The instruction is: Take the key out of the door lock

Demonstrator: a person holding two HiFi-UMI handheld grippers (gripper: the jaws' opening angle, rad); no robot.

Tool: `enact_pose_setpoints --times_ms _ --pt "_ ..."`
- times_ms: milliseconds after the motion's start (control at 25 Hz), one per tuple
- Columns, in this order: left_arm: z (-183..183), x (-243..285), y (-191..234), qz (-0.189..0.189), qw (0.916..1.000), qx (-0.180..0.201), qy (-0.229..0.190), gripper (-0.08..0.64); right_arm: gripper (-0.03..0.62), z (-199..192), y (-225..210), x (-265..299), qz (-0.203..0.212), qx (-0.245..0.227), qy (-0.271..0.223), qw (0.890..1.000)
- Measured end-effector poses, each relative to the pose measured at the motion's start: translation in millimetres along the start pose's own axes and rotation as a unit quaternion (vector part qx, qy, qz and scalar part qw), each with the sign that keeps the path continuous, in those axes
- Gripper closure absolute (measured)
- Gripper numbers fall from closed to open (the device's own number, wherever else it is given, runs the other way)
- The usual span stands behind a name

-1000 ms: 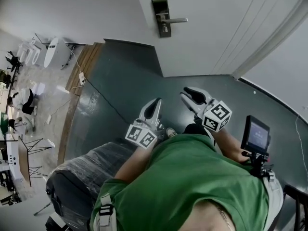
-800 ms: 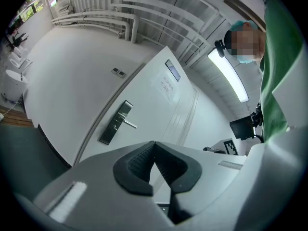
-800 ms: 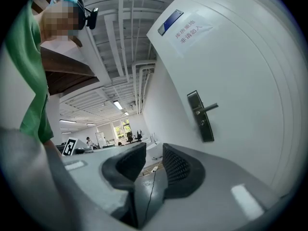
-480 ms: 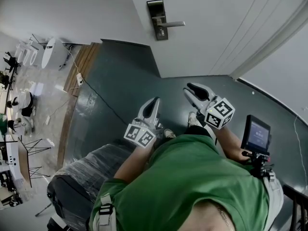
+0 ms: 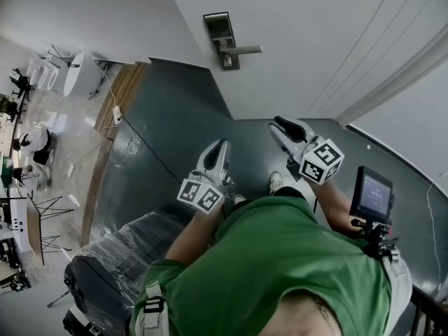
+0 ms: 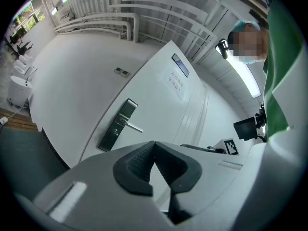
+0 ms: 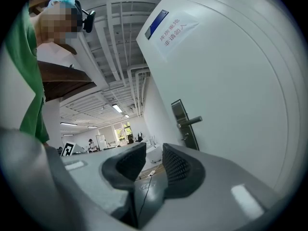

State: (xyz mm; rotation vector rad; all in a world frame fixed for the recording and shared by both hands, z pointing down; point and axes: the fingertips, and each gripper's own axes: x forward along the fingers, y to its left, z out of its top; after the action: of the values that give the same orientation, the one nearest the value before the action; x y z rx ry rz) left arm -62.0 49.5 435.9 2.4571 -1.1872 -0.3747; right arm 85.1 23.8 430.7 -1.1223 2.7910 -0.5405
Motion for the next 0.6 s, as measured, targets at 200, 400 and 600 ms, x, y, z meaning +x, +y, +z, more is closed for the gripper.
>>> enact_pose_setpoints --times_ms 200,400,600 --pt "-7 22 -3 0.017 0.9998 0.007 0.002 0.554 0.482 7 -29 -2 0.009 0.011 -0.006 1.0" --pt "-10 42 -7 0.04 0.9991 0.014 0.0 0.554 0.482 17 -54 1 0.027 0.023 -0.008 0.999" --pt "-9 55 -8 0.071 0.9973 0.018 -0.012 0.554 0.482 21 -72 5 0.049 0.029 0.0 0.998"
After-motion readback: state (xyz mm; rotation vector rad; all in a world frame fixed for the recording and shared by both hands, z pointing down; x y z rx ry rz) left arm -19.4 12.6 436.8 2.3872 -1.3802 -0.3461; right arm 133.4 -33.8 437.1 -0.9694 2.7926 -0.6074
